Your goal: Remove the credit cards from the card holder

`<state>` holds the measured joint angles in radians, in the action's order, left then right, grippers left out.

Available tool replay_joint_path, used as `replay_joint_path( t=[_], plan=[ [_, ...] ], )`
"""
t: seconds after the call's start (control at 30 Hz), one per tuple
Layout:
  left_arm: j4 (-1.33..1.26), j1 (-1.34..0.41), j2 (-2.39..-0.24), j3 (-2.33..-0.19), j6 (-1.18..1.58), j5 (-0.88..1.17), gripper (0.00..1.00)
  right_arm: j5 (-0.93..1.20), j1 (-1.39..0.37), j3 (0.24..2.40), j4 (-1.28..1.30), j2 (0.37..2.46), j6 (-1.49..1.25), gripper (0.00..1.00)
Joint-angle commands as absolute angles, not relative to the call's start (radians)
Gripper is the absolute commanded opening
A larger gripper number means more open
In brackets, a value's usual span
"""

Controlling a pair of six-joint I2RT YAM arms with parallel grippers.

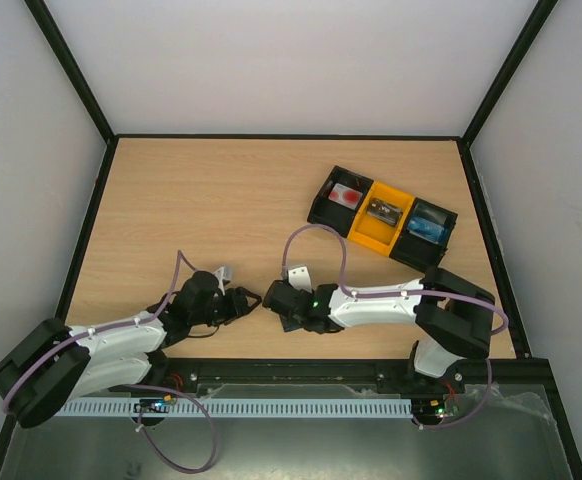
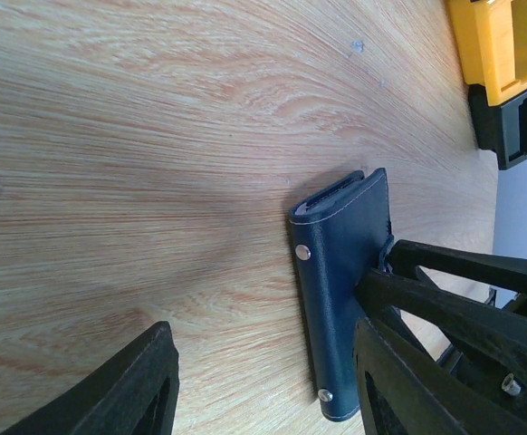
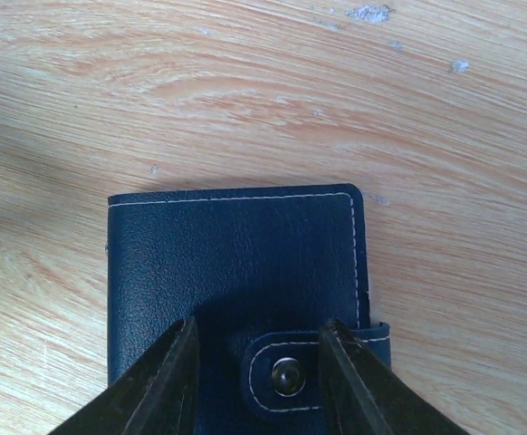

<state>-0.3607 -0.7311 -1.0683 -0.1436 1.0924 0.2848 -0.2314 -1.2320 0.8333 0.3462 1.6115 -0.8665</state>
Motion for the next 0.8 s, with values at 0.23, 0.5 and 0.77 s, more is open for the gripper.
replay_joint_path(
  t=[0.23,0.5,0.77],
  plan=[
    [-0.365,-0.736,-1.061,-0.126,1.094,0.282,0.55,-0.319,-1.267,0.866,0.447,1.663,-0.887,0.12],
    [-0.368,-0.737,-1.062,-0.122,1.094,0.282,0.55,-0.313,-1.267,0.855,0.427,1.635,-0.893,0.02],
    [-0.417,-0.752,-1.083,-0.129,1.084,0.308,0.55,-0.271,-1.267,0.785,0.306,1.539,-0.889,0.02]
  ],
)
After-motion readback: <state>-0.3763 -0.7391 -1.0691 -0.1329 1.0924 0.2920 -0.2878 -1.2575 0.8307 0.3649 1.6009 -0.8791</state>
